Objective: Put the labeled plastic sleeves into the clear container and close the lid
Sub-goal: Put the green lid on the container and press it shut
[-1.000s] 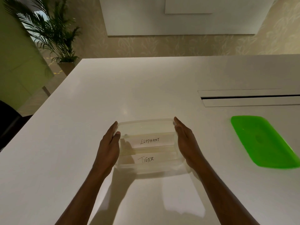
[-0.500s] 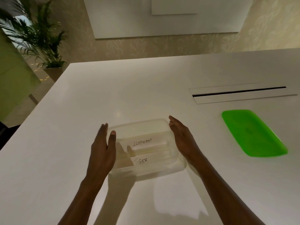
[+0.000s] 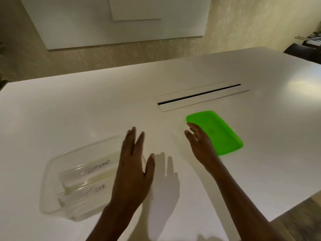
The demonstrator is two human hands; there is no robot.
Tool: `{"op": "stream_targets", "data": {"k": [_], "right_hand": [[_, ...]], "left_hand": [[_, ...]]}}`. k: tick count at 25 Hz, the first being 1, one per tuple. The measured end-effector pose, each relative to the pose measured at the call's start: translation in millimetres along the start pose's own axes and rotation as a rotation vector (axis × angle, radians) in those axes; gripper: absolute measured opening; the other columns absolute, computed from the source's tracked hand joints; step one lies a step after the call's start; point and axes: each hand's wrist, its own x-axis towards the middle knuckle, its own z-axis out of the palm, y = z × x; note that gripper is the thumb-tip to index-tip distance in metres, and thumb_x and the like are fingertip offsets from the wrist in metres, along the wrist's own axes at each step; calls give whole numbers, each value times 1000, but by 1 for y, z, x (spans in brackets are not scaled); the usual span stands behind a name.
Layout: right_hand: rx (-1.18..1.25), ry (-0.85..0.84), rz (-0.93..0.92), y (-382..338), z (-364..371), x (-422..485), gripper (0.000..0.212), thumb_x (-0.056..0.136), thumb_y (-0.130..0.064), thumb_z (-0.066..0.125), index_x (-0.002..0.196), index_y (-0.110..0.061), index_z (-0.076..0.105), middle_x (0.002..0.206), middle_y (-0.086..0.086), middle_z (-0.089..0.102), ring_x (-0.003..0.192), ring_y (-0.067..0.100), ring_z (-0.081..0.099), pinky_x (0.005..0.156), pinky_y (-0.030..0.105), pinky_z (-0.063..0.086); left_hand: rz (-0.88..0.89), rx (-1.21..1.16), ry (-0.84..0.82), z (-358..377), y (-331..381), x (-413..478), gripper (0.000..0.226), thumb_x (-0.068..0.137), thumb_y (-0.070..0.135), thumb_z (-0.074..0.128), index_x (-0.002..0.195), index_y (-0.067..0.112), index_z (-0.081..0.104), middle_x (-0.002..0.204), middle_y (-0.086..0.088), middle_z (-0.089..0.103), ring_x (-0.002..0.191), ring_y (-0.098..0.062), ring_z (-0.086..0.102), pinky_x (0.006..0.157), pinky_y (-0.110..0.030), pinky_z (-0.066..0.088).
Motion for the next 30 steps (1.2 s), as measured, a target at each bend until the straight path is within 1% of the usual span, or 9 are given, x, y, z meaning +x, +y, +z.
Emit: {"op": "stream_targets", "data": {"k": [5, 8, 11, 14, 16, 18, 21, 24, 30], "right_hand": [[-125, 138, 16, 33, -65, 17, 47, 102, -30, 61, 147, -16, 53, 150, 6, 55, 137, 25, 52, 113, 48, 44], [-242, 190, 18, 54, -97, 28, 49, 100, -26, 64, 145, -11, 54, 146, 11, 58, 135, 30, 54, 112, 40, 43], [-332, 193, 30, 70, -118, 39, 51, 98, -24, 67, 144, -7, 53, 144, 16, 58, 133, 33, 54, 108, 36, 41], [-423, 160, 77, 88, -134, 49, 59, 97, -28, 67, 148, -6, 48, 150, 17, 52, 140, 35, 46, 113, 41, 37], [-491, 110, 108, 94, -134, 51, 65, 97, -32, 66, 152, -6, 44, 154, 18, 47, 144, 36, 40, 117, 44, 34], [-552, 59, 145, 100, -134, 53, 67, 97, -35, 65, 154, -8, 40, 157, 20, 43, 146, 38, 36, 118, 47, 33], [-609, 6, 191, 106, -130, 53, 66, 97, -38, 64, 152, -8, 42, 151, 20, 48, 139, 39, 42, 113, 46, 37], [-611, 22, 214, 105, -126, 54, 62, 97, -38, 64, 150, -10, 47, 148, 18, 51, 138, 38, 42, 112, 44, 37], [-374, 191, 208, 95, -120, 48, 54, 92, -13, 71, 143, -13, 54, 132, 18, 57, 117, 37, 61, 99, 45, 51]], "left_hand": [[32, -149, -160, 75, 42, 22, 66, 106, 32, 53, 165, 21, 25, 174, 9, 11, 159, -1, 4, 114, 2, 0], [-44, -226, -241, 120, 58, 38, 65, 106, 28, 56, 163, 16, 29, 173, 2, 21, 159, -8, 13, 107, 8, -3], [-134, -254, -326, 159, 68, 51, 67, 105, 28, 56, 164, 12, 27, 173, -6, 19, 161, -17, 12, 117, -8, 2], [-196, -168, -398, 195, 77, 64, 74, 106, 33, 54, 164, 4, 19, 174, -17, 13, 162, -27, 7, 130, -35, 7], [-247, -102, -432, 207, 78, 68, 77, 106, 39, 51, 164, 2, 16, 173, -21, 11, 162, -31, 4, 130, -42, 4], [-277, -79, -463, 218, 82, 69, 78, 107, 43, 47, 165, 2, 13, 173, -22, 10, 162, -32, 3, 130, -45, 1], [-266, -46, -484, 229, 85, 64, 79, 107, 46, 43, 165, 3, 12, 173, -21, 10, 162, -31, 1, 129, -47, -2], [-253, -46, -483, 234, 87, 61, 78, 107, 47, 41, 165, 2, 12, 173, -21, 11, 162, -31, 2, 129, -47, -3], [-358, -234, -401, 217, 88, 57, 72, 108, 40, 46, 165, 7, 18, 175, -14, 11, 162, -24, 4, 131, -39, 5]]}}
